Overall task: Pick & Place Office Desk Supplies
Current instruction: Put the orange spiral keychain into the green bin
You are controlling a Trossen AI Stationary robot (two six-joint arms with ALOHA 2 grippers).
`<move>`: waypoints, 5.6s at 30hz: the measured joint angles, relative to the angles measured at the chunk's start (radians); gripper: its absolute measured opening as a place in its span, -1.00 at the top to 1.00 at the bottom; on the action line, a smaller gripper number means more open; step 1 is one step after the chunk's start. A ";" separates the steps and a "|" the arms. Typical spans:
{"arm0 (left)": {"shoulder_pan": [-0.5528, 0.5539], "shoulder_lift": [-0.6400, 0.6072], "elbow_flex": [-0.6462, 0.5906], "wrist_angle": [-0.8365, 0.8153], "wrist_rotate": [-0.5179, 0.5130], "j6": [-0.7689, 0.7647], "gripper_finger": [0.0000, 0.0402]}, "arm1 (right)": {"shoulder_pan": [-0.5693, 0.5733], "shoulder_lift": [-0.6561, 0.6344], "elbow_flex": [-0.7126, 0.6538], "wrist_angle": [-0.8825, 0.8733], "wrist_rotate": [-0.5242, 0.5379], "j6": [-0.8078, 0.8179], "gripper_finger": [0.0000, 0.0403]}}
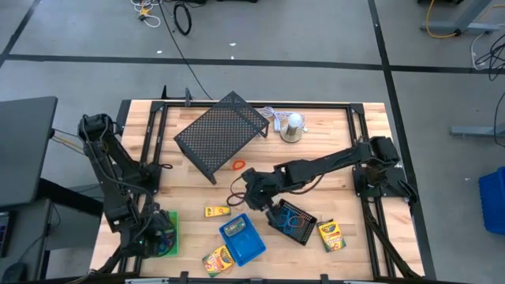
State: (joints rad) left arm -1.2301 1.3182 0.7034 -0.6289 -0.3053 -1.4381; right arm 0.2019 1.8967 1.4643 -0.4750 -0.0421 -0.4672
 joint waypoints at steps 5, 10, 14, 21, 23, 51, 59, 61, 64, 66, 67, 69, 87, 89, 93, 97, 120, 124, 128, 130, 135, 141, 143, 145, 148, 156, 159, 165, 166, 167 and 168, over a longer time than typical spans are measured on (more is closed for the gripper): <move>0.000 0.000 0.054 -0.001 -0.139 0.101 0.02 | -0.036 0.037 0.000 0.005 0.022 -0.021 0.10; 0.001 0.000 0.115 0.028 -0.478 0.308 0.03 | -0.091 0.037 0.000 0.011 0.015 -0.074 0.10; 0.015 0.000 0.115 0.167 -0.749 0.577 0.03 | -0.158 0.050 0.001 0.026 -0.017 -0.114 0.10; 0.173 0.025 0.113 0.412 -0.791 1.003 0.03 | -0.252 0.153 0.001 0.038 -0.039 -0.190 0.10; 0.225 0.038 0.112 0.488 -0.755 1.118 0.03 | -0.267 0.178 0.001 0.031 -0.037 -0.204 0.10; 0.464 0.047 0.112 0.678 -0.465 1.384 0.03 | -0.354 0.264 0.060 0.079 -0.094 -0.253 0.10; 0.459 0.047 0.112 0.681 -0.449 1.375 0.03 | -0.355 0.413 0.299 -0.113 -0.090 -0.265 0.10; 0.452 0.047 0.112 0.678 -0.449 1.376 0.03 | -0.354 0.419 0.316 -0.150 -0.094 -0.275 0.11; 0.443 0.047 0.112 0.670 -0.450 1.376 0.03 | -0.351 0.421 0.319 -0.191 -0.106 -0.278 0.18; 0.437 0.047 0.112 0.668 -0.451 1.376 0.03 | -0.348 0.420 0.320 -0.225 -0.124 -0.273 0.30; 0.437 0.047 0.112 0.667 -0.451 1.376 0.03 | -0.345 0.420 0.320 -0.242 -0.125 -0.272 0.38; 0.438 0.047 0.112 0.667 -0.451 1.376 0.03 | -0.335 0.419 0.321 -0.267 -0.122 -0.272 0.58; 0.424 0.047 0.112 0.668 -0.453 1.382 0.03 | -0.122 0.276 0.315 -0.248 -0.106 -0.226 0.98; 0.416 0.047 0.112 0.669 -0.460 1.385 0.03 | -0.093 0.244 0.314 -0.210 -0.103 -0.220 0.98; 0.392 0.047 0.112 0.670 -0.506 1.387 0.03 | -0.052 0.169 0.316 -0.190 -0.116 -0.204 0.98; 0.360 0.047 0.112 0.657 -0.564 1.385 0.03 | -0.021 0.120 0.315 -0.212 -0.109 -0.182 0.98; 0.412 0.150 0.112 0.677 -0.612 1.250 0.03 | 0.141 0.051 0.316 -0.190 0.073 -0.140 0.98; 0.456 0.150 0.112 0.725 -0.593 1.225 0.03 | 0.150 0.051 0.316 -0.193 0.096 -0.142 0.98; 0.499 0.160 0.112 0.765 -0.516 1.263 0.03 | 0.154 0.051 0.316 -0.194 0.112 -0.142 0.98; 0.515 0.171 0.112 0.784 -0.483 1.280 0.03 | 0.154 0.051 0.316 -0.194 0.120 -0.143 0.98; 0.546 0.194 0.112 0.816 -0.409 1.314 0.03 | 0.155 0.052 0.316 -0.199 0.127 -0.147 0.98; 0.556 0.194 0.112 0.830 -0.415 1.326 0.03 | 0.154 0.052 0.316 -0.191 0.155 -0.114 0.98; 0.556 0.194 0.112 0.838 -0.422 1.330 0.03 | 0.154 0.052 0.316 -0.188 0.172 -0.093 0.98; 0.557 0.194 0.112 0.835 -0.428 1.330 0.03 | 0.154 0.052 0.316 -0.183 0.206 -0.071 0.98; 0.557 0.194 0.112 0.839 -0.435 1.328 0.03 | 0.154 0.052 0.316 -0.183 0.257 -0.053 0.98; 0.552 0.194 0.112 0.841 -0.439 1.306 0.03 | 0.154 0.051 0.316 -0.189 0.315 -0.037 0.98; 0.548 0.194 0.112 0.841 -0.453 1.307 0.03 | 0.154 0.048 0.316 -0.188 0.315 -0.030 0.98; 0.553 0.194 0.112 0.844 -0.470 1.316 0.03 | 0.161 0.047 0.316 -0.178 0.313 -0.027 0.98; 0.555 0.194 0.112 0.845 -0.480 1.317 0.03 | 0.161 0.047 0.316 -0.177 0.311 -0.027 0.98; 0.556 0.194 0.112 0.849 -0.486 1.319 0.03 | 0.161 0.047 0.316 -0.177 0.311 -0.027 0.98; 0.556 0.194 0.112 0.855 -0.491 1.322 0.03 | 0.161 0.047 0.316 -0.174 0.310 -0.027 0.98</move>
State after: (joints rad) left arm -0.6739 1.5120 0.8154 0.2259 -0.7964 -0.1157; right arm 0.3634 1.9434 1.7802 -0.6488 0.2684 -0.4938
